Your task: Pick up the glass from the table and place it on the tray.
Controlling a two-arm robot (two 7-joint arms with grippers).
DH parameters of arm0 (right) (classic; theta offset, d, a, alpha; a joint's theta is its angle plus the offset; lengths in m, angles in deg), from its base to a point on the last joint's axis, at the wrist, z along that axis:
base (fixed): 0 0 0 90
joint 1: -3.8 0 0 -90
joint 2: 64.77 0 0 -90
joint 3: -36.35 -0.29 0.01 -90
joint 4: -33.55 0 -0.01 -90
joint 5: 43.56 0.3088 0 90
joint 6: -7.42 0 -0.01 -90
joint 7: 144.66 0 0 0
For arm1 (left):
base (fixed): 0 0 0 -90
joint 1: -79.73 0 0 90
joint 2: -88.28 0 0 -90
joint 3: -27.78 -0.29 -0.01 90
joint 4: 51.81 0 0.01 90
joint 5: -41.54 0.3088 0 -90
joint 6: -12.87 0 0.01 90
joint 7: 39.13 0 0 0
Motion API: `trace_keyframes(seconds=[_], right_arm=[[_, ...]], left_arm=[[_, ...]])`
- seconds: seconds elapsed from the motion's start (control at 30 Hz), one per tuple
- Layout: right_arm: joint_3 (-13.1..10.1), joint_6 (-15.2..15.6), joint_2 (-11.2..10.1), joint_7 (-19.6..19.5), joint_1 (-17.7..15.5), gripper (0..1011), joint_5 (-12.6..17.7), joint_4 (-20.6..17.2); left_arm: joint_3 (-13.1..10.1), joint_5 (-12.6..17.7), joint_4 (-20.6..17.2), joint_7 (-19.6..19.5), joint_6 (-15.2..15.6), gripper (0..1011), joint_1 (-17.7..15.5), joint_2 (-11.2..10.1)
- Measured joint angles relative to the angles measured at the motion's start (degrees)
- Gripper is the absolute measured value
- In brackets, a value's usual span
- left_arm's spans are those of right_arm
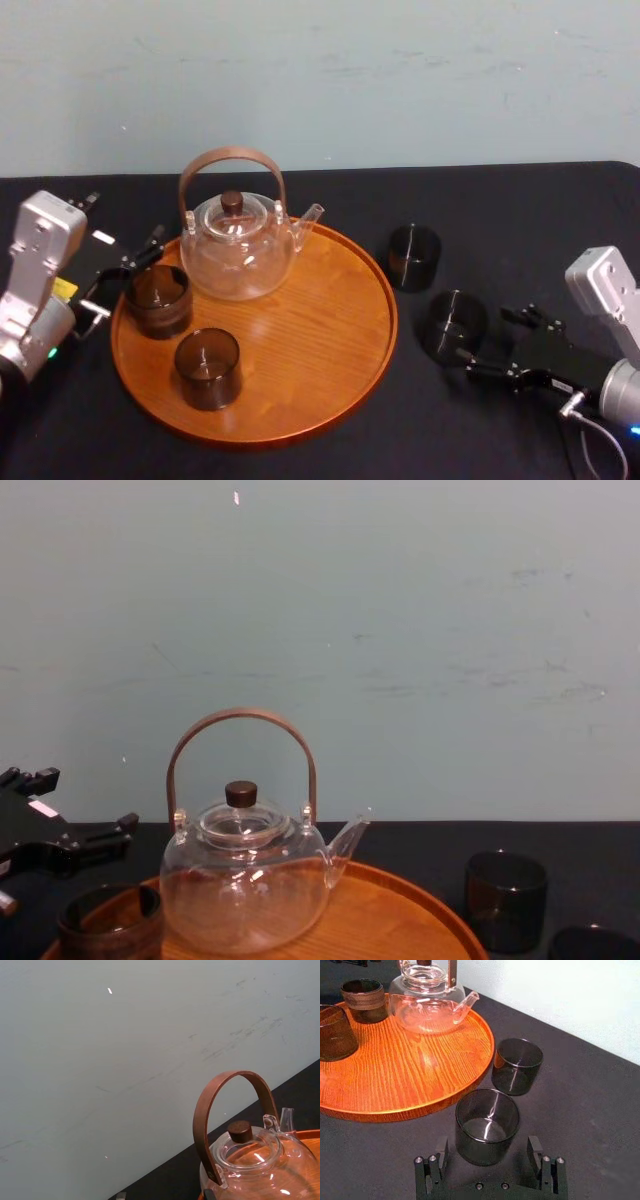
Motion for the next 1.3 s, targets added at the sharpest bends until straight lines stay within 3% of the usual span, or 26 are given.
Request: trace_keyframes(seconds=[0.5, 1.3], right_arm=[[0.68, 4.01, 2.13, 1.58, 2.89, 1002, 1.49, 2.19], [3.44, 6.05, 4.18, 1.95, 8.80, 1002, 1.44, 6.80]], left_arm=[[0.00, 0.00, 0.00, 0.00, 0.00, 1001, 0.00, 0.00], [0.00, 0.00, 0.00, 0.00, 0.00, 1001, 0.00, 0.00]])
